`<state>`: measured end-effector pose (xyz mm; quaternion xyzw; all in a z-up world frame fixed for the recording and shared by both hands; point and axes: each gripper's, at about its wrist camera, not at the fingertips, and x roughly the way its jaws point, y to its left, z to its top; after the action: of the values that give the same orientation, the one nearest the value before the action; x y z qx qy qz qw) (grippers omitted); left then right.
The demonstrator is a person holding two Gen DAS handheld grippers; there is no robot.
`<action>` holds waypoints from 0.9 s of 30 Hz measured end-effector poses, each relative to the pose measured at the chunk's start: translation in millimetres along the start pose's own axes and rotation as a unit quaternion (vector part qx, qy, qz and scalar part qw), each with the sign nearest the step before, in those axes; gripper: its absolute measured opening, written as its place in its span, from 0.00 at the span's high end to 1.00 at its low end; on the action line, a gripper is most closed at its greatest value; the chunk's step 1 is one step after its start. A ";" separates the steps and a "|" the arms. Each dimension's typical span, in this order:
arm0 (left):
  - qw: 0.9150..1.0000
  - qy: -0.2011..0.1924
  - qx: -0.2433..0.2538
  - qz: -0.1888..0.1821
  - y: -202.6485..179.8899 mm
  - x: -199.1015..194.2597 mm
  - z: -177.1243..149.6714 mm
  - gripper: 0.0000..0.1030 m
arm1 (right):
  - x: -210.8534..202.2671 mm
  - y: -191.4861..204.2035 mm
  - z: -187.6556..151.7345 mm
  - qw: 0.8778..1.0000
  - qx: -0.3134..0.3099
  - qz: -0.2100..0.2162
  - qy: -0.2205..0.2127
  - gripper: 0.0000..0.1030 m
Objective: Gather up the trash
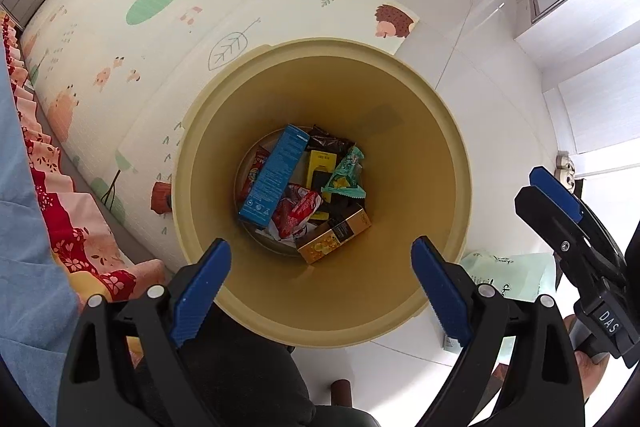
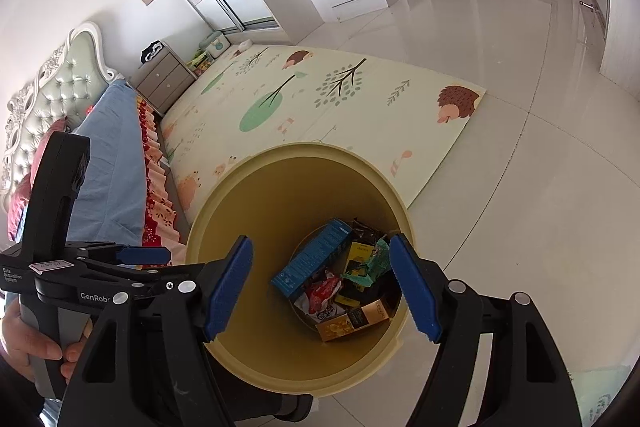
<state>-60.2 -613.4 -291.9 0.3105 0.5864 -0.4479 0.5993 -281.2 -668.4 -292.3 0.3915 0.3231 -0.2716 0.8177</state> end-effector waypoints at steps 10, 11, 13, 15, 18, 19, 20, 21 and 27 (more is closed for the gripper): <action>1.000 -0.020 -0.006 0.000 3.5 -8.8 0.0 0.11 | -6.3 5.3 0.0 1.000 -0.007 -0.004 0.002 0.32; 1.000 -0.022 -0.008 -0.003 4.3 -10.8 -0.2 0.11 | -8.4 6.5 0.7 1.000 -0.009 -0.004 0.000 0.32; 1.000 -0.030 -0.007 0.001 5.2 -16.0 -1.6 0.11 | -13.1 11.4 0.9 1.000 -0.013 -0.004 -0.003 0.32; 0.999 -0.039 -0.004 0.002 6.0 -23.3 -4.8 0.11 | -17.4 14.7 1.4 1.000 -0.015 -0.002 -0.006 0.32; 0.998 -0.060 0.000 0.001 8.4 -39.0 -10.5 0.11 | -27.3 24.4 2.3 0.999 -0.026 0.006 -0.018 0.32; 0.997 -0.071 -0.001 -0.002 10.0 -46.3 -12.7 0.11 | -32.1 29.2 2.9 0.999 -0.031 0.006 -0.025 0.32; 0.997 -0.083 -0.002 -0.007 11.7 -54.6 -14.9 0.11 | -37.8 34.5 4.0 0.999 -0.037 0.008 -0.033 0.32; 0.995 -0.097 -0.003 -0.011 13.8 -63.6 -17.3 0.11 | -43.3 39.9 5.5 0.998 -0.043 0.010 -0.042 0.32; 0.984 -0.170 -0.014 -0.050 24.1 -121.4 -31.0 0.11 | -78.7 87.2 24.0 0.992 -0.087 0.030 -0.086 0.32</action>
<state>-40.9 -554.9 -180.2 0.1914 0.4967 -0.5158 0.6712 -263.4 -625.4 -181.8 0.3034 0.2627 -0.2505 0.8810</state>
